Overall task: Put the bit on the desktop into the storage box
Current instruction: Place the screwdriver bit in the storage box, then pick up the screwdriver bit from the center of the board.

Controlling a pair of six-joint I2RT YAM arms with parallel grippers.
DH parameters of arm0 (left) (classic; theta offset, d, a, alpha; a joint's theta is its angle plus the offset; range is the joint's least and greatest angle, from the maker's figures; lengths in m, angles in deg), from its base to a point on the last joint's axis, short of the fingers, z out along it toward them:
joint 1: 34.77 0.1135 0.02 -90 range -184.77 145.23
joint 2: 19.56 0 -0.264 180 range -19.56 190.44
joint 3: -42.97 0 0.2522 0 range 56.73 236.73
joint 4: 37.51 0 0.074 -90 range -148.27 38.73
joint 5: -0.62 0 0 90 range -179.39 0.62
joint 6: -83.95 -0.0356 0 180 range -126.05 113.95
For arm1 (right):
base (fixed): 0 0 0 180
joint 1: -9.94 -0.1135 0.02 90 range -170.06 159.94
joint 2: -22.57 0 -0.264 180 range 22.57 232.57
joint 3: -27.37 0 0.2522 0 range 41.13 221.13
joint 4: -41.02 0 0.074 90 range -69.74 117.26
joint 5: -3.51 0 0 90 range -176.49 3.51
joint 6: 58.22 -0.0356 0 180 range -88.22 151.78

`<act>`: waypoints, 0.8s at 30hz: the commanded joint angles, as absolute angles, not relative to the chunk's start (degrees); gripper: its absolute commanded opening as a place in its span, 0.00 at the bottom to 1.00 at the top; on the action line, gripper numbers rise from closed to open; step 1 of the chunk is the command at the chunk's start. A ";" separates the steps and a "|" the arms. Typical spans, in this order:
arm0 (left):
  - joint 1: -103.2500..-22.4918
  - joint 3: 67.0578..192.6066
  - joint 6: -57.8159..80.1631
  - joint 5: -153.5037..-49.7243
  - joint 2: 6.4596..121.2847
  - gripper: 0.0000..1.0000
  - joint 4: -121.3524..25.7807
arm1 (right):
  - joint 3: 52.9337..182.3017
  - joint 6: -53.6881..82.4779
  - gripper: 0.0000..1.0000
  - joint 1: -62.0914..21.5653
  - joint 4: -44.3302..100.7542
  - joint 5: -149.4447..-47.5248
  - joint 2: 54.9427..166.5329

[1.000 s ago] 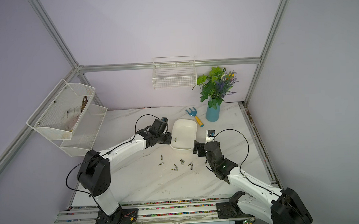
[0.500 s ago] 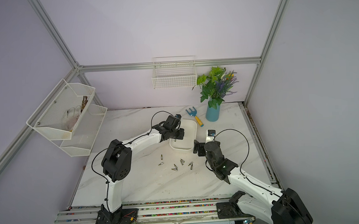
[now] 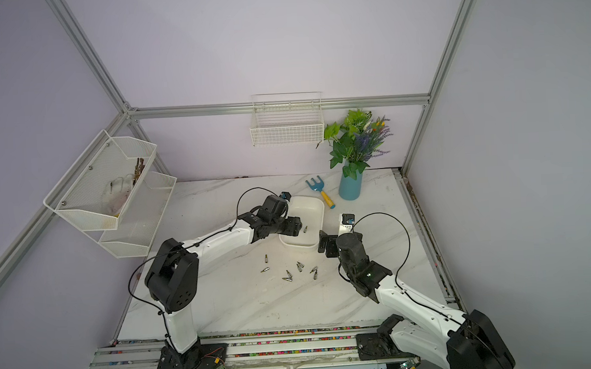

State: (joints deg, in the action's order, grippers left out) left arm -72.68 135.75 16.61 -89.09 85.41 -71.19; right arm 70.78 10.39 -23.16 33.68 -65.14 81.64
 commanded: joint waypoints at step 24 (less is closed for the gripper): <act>-72.74 104.54 8.43 -88.27 60.82 0.84 -74.64 | 68.11 12.97 1.00 -22.93 37.18 -66.81 78.97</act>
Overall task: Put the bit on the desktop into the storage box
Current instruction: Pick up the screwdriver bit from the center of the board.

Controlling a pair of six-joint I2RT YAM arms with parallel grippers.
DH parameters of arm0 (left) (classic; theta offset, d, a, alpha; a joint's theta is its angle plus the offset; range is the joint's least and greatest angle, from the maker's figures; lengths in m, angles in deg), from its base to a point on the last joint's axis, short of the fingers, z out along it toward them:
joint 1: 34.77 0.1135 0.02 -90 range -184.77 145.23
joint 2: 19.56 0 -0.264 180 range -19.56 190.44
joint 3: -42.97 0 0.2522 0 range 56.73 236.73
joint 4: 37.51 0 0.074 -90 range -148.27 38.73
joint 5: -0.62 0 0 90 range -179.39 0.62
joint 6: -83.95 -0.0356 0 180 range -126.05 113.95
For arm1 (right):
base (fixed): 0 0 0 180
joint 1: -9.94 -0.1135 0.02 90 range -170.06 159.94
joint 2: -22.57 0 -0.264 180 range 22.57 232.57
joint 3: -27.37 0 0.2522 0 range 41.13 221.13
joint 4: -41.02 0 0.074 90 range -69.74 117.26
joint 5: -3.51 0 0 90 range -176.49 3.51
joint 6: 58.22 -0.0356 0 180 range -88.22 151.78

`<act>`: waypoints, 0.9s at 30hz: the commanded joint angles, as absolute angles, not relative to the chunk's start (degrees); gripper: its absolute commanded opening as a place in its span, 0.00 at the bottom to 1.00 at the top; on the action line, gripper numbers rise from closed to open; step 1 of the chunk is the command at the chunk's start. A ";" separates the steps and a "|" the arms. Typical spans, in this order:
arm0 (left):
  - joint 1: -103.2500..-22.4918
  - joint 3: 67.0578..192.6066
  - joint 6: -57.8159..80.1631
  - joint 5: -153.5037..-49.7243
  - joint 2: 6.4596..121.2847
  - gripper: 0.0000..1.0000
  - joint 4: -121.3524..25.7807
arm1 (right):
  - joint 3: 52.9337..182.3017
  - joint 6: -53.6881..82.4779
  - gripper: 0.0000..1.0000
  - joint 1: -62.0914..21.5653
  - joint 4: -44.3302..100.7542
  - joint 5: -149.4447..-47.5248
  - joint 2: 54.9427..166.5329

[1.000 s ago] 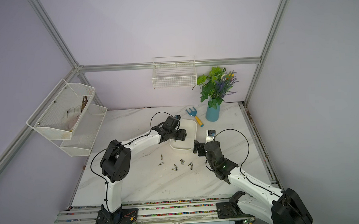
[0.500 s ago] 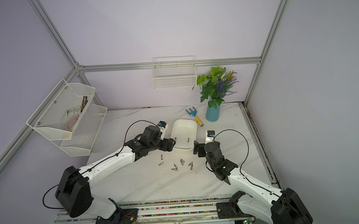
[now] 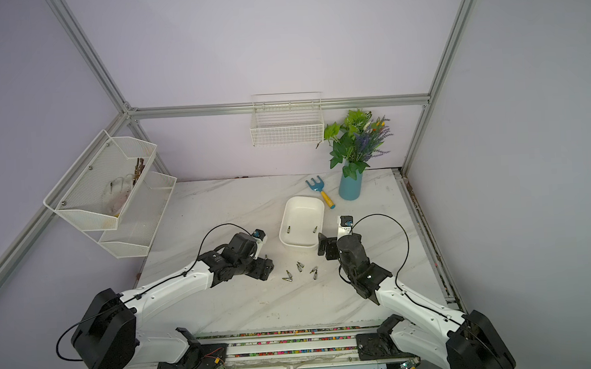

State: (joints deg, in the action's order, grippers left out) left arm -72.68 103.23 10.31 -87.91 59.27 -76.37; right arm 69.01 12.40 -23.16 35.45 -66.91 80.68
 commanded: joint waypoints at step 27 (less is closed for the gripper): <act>-72.83 109.02 6.57 -89.64 72.74 0.61 -74.80 | 67.57 12.62 1.00 -22.93 37.85 -66.54 78.81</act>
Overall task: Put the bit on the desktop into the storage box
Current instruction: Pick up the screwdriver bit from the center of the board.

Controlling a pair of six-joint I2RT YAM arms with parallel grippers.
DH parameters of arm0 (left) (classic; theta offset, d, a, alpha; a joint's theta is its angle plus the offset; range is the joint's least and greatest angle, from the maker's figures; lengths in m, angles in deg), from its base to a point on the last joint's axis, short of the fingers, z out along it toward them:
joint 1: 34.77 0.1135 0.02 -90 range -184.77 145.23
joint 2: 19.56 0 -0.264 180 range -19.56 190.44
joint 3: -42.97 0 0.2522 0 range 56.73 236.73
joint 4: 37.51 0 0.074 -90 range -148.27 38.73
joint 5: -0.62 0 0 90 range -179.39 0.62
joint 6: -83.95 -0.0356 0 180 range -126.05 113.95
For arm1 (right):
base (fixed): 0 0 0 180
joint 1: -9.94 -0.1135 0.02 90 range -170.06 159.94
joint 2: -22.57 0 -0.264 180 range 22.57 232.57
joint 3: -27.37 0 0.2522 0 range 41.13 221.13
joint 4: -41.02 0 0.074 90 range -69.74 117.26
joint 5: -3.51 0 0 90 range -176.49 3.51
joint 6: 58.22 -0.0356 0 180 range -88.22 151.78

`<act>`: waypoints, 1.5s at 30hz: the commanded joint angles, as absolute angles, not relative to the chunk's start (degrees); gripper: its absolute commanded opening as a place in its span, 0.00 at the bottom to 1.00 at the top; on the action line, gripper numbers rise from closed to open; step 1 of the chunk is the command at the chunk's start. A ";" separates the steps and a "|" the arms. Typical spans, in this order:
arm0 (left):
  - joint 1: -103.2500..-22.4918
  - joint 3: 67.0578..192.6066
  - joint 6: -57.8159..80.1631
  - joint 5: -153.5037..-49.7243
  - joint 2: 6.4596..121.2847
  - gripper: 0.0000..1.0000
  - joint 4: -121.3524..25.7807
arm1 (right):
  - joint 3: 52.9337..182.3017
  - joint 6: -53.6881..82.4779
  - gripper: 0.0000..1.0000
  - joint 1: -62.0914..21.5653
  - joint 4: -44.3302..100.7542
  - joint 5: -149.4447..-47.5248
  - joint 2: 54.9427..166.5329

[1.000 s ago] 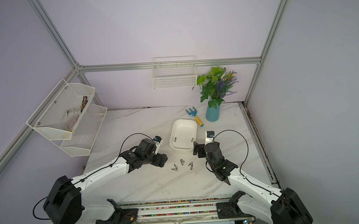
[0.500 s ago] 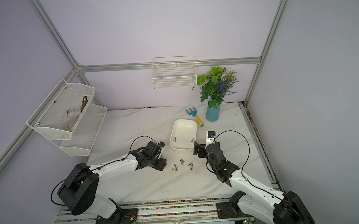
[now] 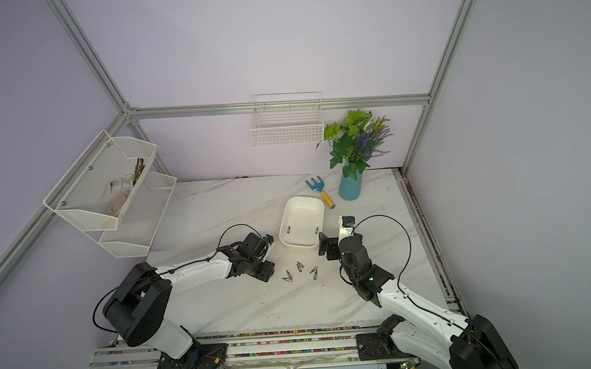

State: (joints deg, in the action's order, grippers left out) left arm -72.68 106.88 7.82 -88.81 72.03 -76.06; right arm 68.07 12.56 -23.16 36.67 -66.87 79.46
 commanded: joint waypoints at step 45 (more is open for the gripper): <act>-76.08 108.46 10.92 -85.96 74.82 0.28 -82.03 | 67.50 12.53 1.00 -22.95 37.72 -66.09 78.80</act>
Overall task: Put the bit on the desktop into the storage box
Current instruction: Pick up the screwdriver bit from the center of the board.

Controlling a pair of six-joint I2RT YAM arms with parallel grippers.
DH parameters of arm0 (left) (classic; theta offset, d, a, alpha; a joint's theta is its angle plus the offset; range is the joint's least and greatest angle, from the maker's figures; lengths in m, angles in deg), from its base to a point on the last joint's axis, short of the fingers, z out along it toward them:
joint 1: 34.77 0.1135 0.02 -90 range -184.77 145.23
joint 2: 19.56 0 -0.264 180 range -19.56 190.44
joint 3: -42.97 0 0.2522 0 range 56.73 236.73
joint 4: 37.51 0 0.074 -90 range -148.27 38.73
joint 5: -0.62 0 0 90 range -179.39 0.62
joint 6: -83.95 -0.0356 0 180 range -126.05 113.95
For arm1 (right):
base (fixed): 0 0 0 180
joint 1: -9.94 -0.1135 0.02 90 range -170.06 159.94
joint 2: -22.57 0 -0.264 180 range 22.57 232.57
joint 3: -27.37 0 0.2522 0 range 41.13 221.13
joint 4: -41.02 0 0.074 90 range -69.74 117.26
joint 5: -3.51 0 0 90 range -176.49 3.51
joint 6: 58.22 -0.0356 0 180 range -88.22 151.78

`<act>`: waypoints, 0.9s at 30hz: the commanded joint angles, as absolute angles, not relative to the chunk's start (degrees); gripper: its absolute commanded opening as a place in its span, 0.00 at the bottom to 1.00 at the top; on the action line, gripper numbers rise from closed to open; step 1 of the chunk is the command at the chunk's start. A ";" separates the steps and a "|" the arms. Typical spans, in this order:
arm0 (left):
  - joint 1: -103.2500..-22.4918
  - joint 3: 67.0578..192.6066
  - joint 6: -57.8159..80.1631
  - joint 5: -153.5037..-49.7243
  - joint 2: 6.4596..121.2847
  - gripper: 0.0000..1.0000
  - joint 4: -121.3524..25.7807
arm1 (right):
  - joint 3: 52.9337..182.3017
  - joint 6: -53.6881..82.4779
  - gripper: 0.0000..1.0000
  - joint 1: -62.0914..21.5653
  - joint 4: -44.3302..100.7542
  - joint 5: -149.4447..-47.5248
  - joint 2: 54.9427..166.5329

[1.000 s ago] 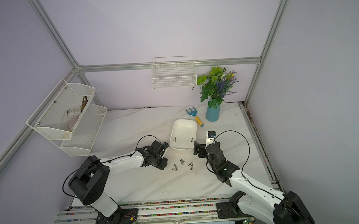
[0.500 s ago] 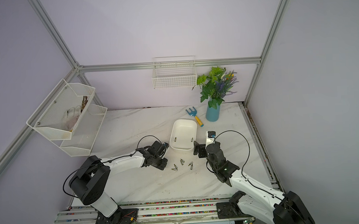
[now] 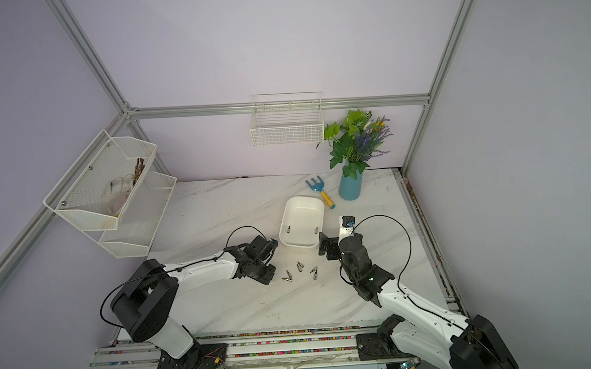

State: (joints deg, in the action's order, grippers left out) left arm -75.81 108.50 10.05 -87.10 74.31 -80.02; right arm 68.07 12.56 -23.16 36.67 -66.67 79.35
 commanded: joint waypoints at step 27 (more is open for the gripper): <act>-78.54 109.83 14.34 -78.09 72.89 0.15 -83.33 | 67.42 12.44 1.00 -22.93 37.74 -65.83 78.90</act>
